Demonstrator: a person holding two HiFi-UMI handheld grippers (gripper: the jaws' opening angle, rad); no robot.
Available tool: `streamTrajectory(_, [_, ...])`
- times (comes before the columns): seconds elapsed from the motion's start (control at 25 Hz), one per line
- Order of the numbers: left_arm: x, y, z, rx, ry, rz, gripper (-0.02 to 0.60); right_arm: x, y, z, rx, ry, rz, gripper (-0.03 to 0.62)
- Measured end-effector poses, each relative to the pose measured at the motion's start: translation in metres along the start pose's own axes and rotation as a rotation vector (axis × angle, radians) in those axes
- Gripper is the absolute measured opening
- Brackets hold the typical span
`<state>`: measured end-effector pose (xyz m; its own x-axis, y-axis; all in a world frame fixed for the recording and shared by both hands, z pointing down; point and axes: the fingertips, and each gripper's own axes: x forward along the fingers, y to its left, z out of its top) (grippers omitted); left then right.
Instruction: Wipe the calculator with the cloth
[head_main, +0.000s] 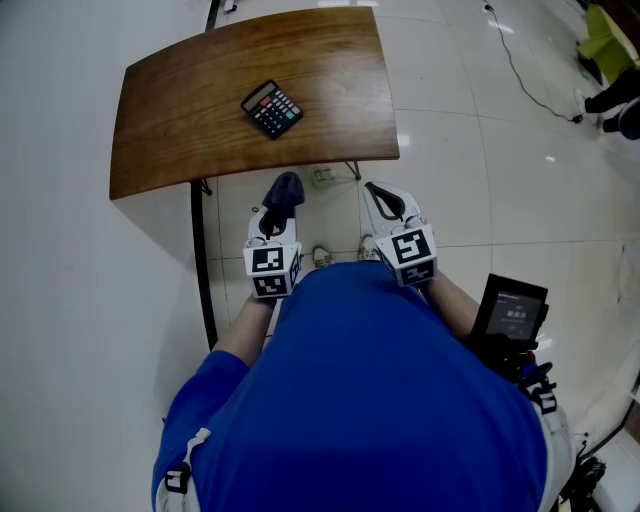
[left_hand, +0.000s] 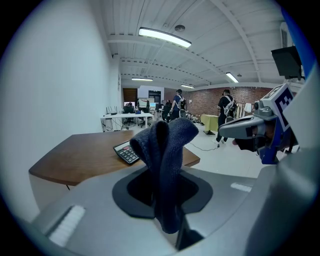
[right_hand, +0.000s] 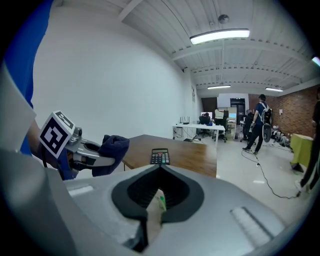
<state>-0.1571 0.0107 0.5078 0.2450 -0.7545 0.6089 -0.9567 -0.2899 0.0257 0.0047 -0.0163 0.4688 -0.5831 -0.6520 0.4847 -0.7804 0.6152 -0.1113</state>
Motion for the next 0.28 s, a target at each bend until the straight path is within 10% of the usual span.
streamTrajectory(0.28, [-0.006, 0.005, -0.007, -0.013, 0.009, 0.012, 0.066, 0.003, 0.008, -0.008, 0.000, -0.001, 0.021, 0.003])
